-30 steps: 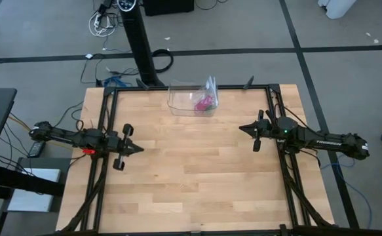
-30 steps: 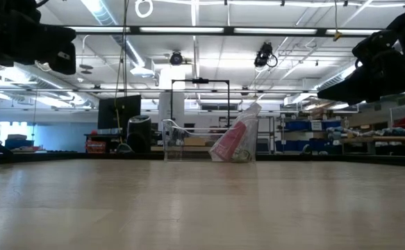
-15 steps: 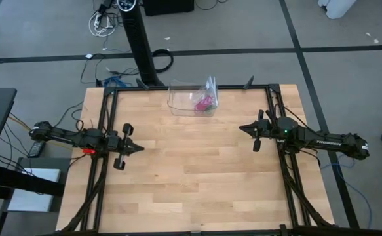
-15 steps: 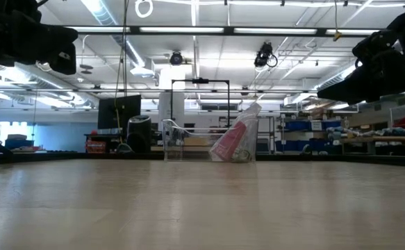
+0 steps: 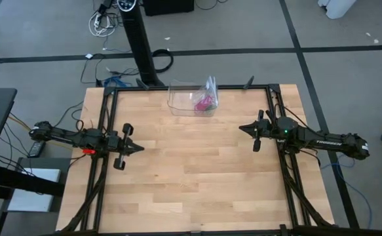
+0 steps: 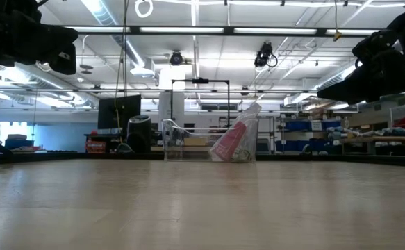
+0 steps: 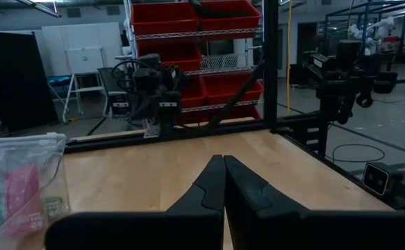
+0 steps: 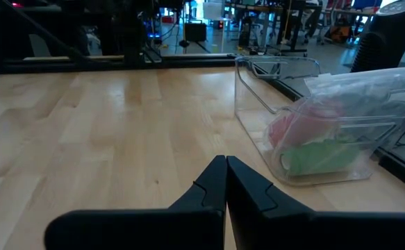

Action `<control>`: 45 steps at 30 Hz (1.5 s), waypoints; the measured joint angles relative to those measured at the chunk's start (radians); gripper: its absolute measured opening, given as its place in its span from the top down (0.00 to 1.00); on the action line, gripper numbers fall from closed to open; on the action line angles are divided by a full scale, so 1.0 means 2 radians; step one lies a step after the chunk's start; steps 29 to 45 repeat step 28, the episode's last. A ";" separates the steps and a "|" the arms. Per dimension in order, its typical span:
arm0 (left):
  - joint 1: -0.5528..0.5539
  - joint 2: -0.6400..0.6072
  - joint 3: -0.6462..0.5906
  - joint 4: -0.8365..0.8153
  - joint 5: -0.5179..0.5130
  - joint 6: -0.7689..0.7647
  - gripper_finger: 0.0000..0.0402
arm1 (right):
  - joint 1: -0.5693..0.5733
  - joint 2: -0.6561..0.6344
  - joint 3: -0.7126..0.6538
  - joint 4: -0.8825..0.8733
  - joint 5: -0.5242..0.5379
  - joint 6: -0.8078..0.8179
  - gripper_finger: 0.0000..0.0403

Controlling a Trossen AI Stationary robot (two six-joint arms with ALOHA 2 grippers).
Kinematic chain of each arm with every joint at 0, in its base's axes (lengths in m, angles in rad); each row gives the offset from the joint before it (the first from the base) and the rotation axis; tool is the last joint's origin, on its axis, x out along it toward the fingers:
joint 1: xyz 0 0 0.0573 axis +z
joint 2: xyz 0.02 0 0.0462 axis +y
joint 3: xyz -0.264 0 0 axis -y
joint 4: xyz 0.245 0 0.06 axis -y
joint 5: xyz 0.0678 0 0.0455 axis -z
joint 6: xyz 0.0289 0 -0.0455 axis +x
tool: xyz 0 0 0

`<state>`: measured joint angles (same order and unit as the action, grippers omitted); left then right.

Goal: Roll bandage
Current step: Return to Home Position

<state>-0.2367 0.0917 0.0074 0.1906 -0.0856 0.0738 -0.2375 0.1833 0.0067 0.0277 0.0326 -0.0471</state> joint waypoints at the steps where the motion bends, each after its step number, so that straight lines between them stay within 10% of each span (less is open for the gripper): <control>1: 0.000 0.000 0.000 0.000 0.000 0.000 0.99 | 0.000 0.000 0.000 0.000 0.000 0.000 0.98; 45: 0.000 0.000 0.000 0.000 0.000 0.000 0.99 | 0.000 0.000 0.000 0.000 0.000 0.000 0.97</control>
